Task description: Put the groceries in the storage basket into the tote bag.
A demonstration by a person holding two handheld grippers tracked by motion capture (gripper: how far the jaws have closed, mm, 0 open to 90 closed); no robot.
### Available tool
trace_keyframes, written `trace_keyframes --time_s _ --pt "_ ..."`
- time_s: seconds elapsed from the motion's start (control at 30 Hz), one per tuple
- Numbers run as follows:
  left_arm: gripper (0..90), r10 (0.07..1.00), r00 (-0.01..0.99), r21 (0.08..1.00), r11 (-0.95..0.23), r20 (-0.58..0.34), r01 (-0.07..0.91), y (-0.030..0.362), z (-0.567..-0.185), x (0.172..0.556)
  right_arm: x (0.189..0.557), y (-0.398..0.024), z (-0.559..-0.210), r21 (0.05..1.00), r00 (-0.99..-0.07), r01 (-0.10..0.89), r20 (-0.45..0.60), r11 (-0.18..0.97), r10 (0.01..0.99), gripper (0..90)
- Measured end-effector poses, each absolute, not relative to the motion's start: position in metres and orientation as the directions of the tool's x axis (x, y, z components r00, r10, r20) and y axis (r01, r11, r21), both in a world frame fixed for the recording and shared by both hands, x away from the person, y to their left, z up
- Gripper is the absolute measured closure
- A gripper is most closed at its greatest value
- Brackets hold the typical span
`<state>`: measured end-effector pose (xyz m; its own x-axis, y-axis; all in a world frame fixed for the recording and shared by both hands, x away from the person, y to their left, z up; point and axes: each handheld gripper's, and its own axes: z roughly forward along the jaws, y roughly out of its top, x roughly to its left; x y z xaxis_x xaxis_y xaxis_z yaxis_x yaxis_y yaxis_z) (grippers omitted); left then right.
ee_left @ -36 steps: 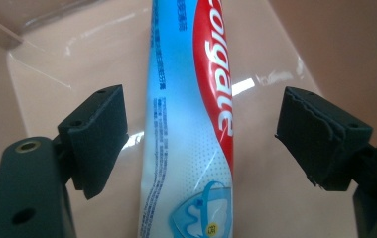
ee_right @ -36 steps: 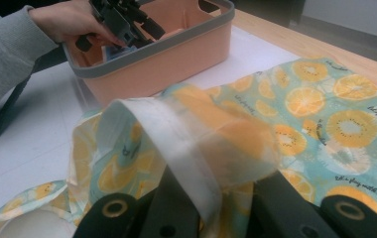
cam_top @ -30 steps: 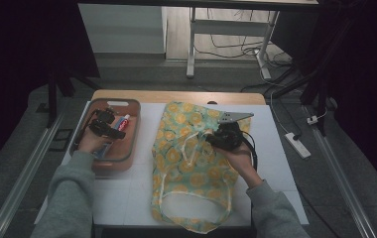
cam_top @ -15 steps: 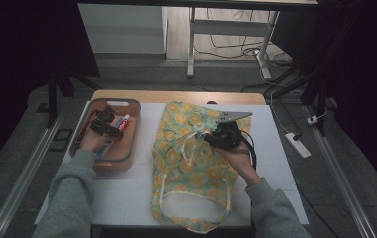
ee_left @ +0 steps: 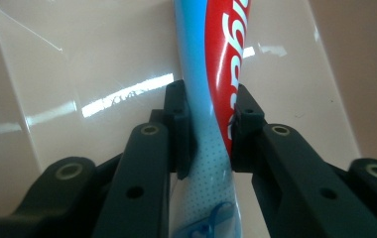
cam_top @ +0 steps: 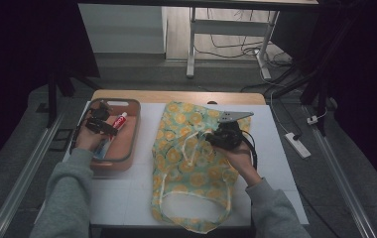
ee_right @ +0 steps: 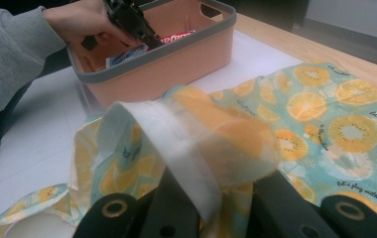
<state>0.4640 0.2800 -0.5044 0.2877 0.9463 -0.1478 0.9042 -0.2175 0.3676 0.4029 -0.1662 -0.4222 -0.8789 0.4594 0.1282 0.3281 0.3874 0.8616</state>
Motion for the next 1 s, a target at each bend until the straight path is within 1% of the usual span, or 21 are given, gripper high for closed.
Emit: trace_keyframes --time_s 0.13,0.23,0.37,0.6,0.8,1.0 --pt "75.4 0.939 0.305 0.373 -0.23 -0.157 0.899 0.281 -0.502 0.463 0.403 -0.167 -0.422 0.862 -0.877 0.33 0.129 0.385 0.462 89.3" --pt "75.4 0.933 0.314 0.409 -0.221 -0.176 0.885 0.283 -0.496 0.46 0.404 -0.168 -0.423 0.861 -0.876 0.332 0.13 0.385 0.464 89.2" --pt "75.5 0.928 0.328 0.43 -0.226 -0.178 0.874 0.283 -0.487 0.458 0.404 -0.167 -0.424 0.86 -0.876 0.335 0.133 0.386 0.464 89.3" --pt "75.7 0.908 0.355 0.521 -0.197 -0.223 0.83 0.291 -0.463 0.448 0.405 -0.166 -0.425 0.858 -0.875 0.338 0.135 0.387 0.465 89.3" --pt "75.7 0.885 0.396 0.594 -0.184 -0.247 0.783 0.299 -0.439 0.435 0.406 -0.167 -0.427 0.856 -0.871 0.343 0.137 0.386 0.471 89.2" --pt "75.7 0.855 0.448 0.665 -0.176 -0.262 0.726 0.298 -0.419 0.419 0.407 -0.168 -0.427 0.857 -0.87 0.343 0.136 0.385 0.473 89.3"
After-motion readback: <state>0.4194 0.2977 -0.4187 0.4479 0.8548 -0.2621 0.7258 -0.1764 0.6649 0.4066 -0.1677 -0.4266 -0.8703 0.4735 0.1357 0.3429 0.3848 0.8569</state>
